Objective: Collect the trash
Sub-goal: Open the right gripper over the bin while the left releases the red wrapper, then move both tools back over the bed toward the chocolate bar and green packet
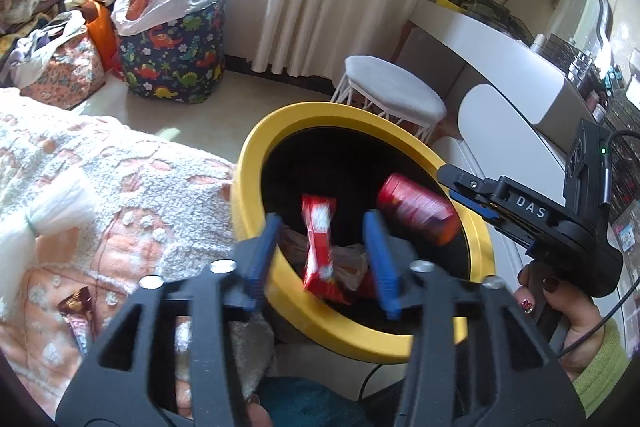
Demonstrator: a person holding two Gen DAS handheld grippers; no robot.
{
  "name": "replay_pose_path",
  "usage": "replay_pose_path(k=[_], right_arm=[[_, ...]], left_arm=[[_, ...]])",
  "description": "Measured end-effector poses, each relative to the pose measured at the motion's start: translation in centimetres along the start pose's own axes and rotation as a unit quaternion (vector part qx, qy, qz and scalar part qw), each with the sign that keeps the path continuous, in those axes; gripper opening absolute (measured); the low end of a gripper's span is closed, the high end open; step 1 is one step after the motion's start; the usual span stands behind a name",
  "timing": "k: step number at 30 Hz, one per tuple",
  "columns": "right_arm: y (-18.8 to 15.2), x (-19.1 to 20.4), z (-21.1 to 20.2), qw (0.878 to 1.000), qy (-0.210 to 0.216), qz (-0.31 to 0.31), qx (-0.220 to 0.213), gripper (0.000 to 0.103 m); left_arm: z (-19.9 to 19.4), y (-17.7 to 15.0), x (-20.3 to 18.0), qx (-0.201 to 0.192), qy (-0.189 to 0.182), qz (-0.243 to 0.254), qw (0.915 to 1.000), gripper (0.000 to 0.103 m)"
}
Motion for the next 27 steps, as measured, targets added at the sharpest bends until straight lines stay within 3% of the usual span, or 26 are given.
replay_pose_path(k=[2, 3, 5, 9, 18, 27], right_arm=[[-0.1, 0.4, -0.1, 1.0, -0.003, -0.008, -0.003, 0.05], [-0.1, 0.5, -0.1, 1.0, -0.006, -0.013, -0.005, 0.051], [-0.2, 1.0, -0.3, 1.0, -0.01, -0.025, -0.011, 0.055], [-0.3, 2.1, -0.5, 0.999, -0.006, -0.043, -0.017, 0.057], [-1.4, 6.9, -1.7, 0.993, 0.018, -0.113, -0.033, 0.063], [-2.7, 10.2, -2.4, 0.988, 0.04, -0.143, -0.03, 0.067]], left_arm=[[-0.7, 0.0, 0.3, -0.009, 0.012, -0.002, 0.9999, 0.053], [-1.1, -0.1, 0.6, -0.014, 0.017, -0.005, 0.9998, 0.066], [-2.0, -0.1, 1.0, -0.025, 0.02, -0.013, 0.9994, 0.08], [-3.7, 0.1, 1.9, -0.044, 0.039, -0.016, 0.9981, 0.091], [-7.2, 0.7, 4.0, -0.079, 0.071, -0.022, 0.9941, 0.092], [-10.0, 0.5, 6.2, -0.103, 0.091, -0.04, 0.9897, 0.092]])
Point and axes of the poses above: each gripper's, at about its wrist camera, not at the fingertips, and z roughly the way its jaws point, x to its left, y to its top, the point moved 5 cm from there along z, roughly the way its jaws point, and after that the axes turned 7 degrees about z, right-handed, at the moved point
